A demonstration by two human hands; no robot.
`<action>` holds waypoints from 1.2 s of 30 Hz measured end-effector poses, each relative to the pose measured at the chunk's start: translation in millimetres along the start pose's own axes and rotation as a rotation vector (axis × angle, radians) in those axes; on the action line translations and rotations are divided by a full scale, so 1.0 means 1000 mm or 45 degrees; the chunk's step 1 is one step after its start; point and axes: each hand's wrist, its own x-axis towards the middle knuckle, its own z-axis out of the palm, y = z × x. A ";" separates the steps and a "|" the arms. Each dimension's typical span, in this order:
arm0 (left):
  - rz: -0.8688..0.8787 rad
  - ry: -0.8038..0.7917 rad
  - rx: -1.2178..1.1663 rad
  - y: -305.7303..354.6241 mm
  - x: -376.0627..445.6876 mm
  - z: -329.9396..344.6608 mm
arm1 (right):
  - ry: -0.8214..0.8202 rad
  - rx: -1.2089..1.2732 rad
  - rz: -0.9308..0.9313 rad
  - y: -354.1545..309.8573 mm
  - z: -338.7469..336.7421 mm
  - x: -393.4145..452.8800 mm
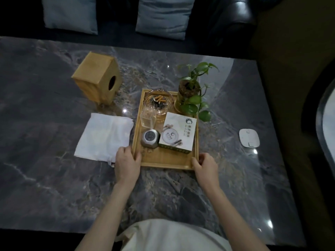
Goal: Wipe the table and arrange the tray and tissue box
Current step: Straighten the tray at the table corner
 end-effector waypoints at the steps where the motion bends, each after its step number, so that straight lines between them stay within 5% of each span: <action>1: 0.003 -0.009 0.011 0.000 0.001 0.000 | -0.023 -0.051 -0.006 0.000 0.001 0.001; 12: 0.098 -0.079 0.327 0.002 0.007 -0.003 | -0.101 -0.373 -0.197 -0.014 -0.015 0.005; 19: -0.259 -0.137 -0.233 0.020 0.016 -0.018 | -0.091 -0.372 -0.258 -0.013 -0.024 0.007; 24: -0.370 -0.179 -0.331 0.030 0.021 -0.018 | -0.165 0.267 0.105 -0.011 -0.025 0.017; 28: -0.315 -0.120 -0.279 0.033 0.021 -0.011 | -0.011 0.526 0.274 -0.017 -0.008 0.027; 36: -0.176 -0.032 -0.212 0.027 0.020 -0.001 | 0.305 0.473 0.352 -0.024 0.010 0.034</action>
